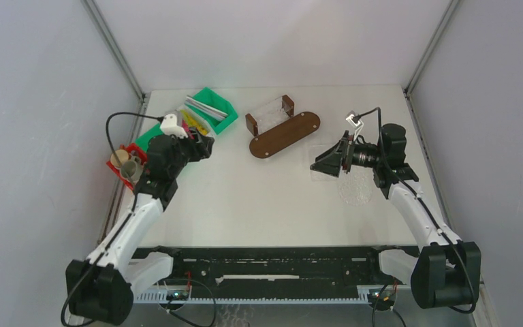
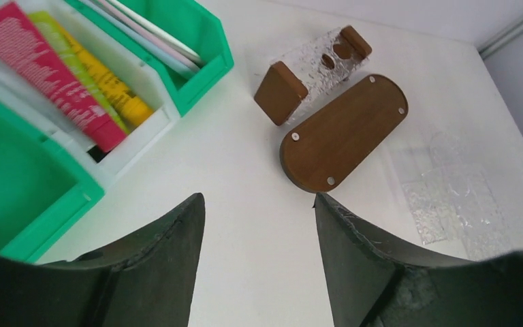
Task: Prepare toiletry sets of a toothbrush and toothpaste on the tray
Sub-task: Pick up the cup from the storage box.
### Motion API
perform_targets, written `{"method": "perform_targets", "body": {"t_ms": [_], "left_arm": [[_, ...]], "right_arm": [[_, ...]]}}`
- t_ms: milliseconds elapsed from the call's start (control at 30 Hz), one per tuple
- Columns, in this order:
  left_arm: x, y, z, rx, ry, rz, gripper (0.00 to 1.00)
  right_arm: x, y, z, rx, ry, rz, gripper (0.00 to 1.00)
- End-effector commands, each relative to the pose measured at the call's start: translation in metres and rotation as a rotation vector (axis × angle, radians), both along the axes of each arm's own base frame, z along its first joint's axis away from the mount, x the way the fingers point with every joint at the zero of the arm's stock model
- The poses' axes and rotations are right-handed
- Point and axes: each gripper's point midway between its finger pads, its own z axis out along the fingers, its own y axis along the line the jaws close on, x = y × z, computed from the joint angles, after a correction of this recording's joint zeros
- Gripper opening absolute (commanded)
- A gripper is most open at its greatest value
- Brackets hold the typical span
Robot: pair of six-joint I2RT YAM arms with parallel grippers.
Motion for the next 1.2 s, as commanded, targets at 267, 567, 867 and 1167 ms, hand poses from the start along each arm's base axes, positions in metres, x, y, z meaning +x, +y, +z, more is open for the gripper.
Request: {"method": "perform_targets", "body": {"t_ms": [267,567,867,1167], "left_arm": [[-0.041,0.048,0.046,0.120,0.068,0.141,0.74],[-0.056,0.112,0.027,0.392,0.194,0.318,0.75],[-0.068,0.173,-0.003,0.329,0.211,0.533,0.74],[-0.054,0.193,-0.011,0.209,0.253,0.564,0.67]], "right_arm": [[0.004,0.006,0.012,-0.027,-0.080,0.013,0.82],[0.002,0.009,0.010,-0.037,-0.079,0.019,0.81],[0.003,0.009,0.008,-0.065,-0.097,0.008,0.80],[0.002,0.013,0.007,-0.081,-0.101,0.018,0.80]]}}
